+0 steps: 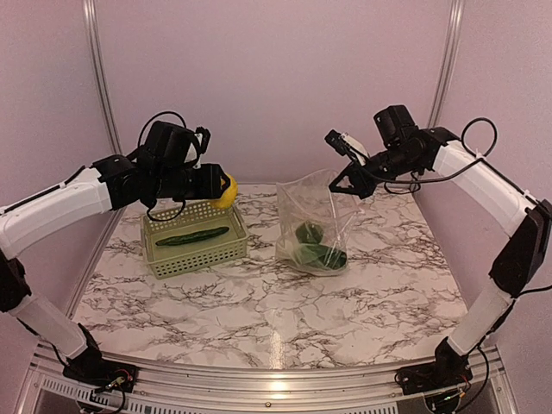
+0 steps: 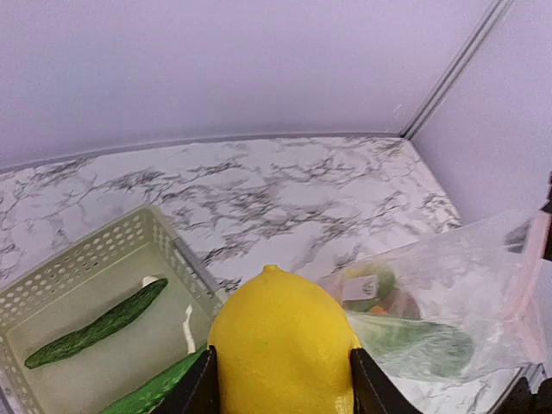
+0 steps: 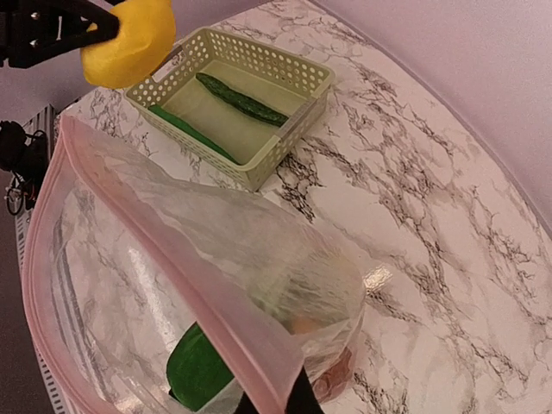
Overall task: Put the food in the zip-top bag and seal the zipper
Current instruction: Pick up the fake fruit from the bin, then place the fake fruit in the zipper food storage bag.
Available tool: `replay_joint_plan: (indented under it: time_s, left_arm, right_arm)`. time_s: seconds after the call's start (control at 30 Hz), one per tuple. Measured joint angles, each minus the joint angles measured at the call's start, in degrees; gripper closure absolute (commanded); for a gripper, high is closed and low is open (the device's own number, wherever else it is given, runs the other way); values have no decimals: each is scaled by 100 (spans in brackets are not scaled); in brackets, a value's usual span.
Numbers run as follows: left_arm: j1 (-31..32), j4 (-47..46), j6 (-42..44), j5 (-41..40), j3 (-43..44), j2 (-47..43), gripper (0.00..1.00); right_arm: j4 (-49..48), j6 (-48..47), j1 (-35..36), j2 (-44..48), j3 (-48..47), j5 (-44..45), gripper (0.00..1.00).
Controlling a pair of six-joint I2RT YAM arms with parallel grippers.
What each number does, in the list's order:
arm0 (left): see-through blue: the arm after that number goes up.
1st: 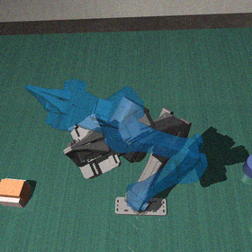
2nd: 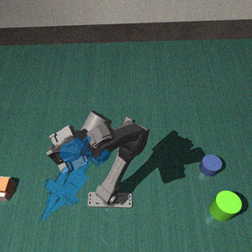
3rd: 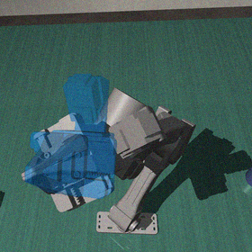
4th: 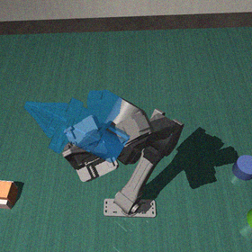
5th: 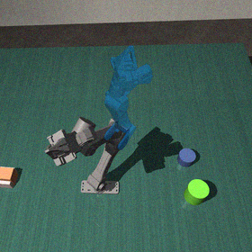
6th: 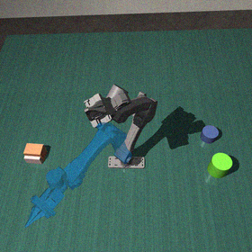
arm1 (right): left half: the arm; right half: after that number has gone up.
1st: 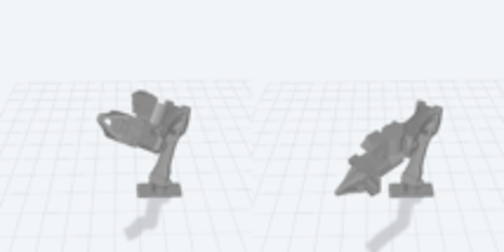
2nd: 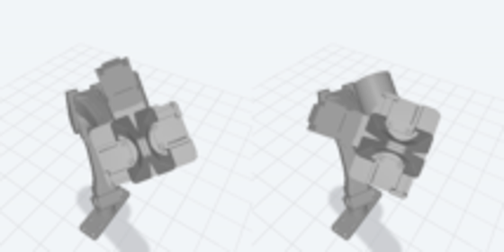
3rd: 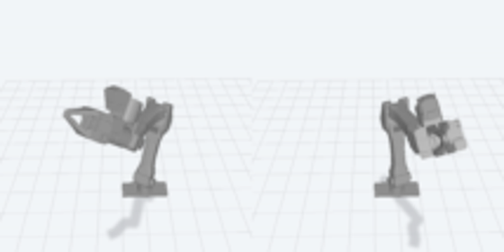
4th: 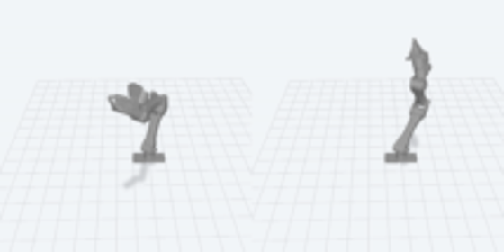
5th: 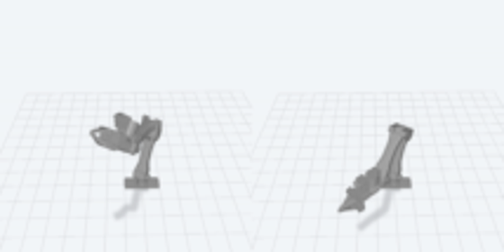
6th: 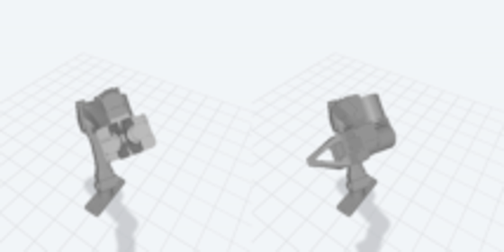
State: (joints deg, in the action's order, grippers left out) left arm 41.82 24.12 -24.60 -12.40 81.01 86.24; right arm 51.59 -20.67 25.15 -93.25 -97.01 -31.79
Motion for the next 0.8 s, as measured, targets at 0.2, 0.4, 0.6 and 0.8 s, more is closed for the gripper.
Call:
replay_joint_plan:
  time_s: [0.2,0.4,0.6,0.8]
  left_arm:
    - [597,-2299,52,1082,-273,-739,63]
    - [1010,-3504,48,1753,85,-120,66]
    - [1449,-3565,155,1729,946,1073,67]
    - [1753,-2931,452,988,1965,1985,67]
  right_arm:
    - [164,11,0,-243,-409,85,100]
    - [378,63,0,-505,-957,199,100]
    - [479,111,0,-505,-1010,330,100]
    - [505,234,0,-479,-1001,374,100]
